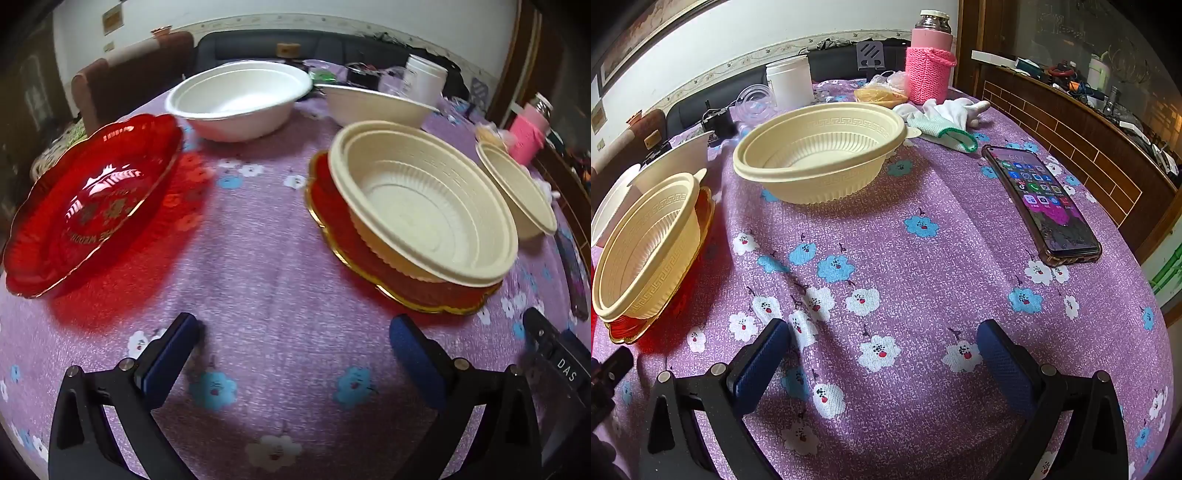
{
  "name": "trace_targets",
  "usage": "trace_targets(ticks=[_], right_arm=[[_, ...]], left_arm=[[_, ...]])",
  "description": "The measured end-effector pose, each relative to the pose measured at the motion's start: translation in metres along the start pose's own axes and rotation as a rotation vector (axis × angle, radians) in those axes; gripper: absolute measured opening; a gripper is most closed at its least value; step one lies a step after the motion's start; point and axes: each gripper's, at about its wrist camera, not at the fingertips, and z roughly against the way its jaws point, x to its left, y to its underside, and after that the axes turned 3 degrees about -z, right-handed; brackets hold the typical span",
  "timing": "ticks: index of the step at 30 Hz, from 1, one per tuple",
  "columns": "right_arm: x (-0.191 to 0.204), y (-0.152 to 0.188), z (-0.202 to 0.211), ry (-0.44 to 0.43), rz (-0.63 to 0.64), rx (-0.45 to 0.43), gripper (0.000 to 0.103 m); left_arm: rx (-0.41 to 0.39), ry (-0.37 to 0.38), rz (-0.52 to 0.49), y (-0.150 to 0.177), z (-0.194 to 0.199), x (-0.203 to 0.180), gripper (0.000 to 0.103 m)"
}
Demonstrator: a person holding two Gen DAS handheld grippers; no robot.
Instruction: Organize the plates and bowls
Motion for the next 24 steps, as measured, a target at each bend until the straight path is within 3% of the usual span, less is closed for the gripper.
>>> trace_targets(ticks=[13, 24], right_arm=[[0.0, 0.0, 0.0, 0.0, 0.0, 0.0, 0.102], [0.0, 0.0, 0.0, 0.0, 0.0, 0.0, 0.102]], left_arm=[[-0.019, 0.037, 0.018, 0.0, 0.004, 0.01, 0.103], [-0.002, -0.032, -0.033, -0.003, -0.002, -0.001, 0.103]])
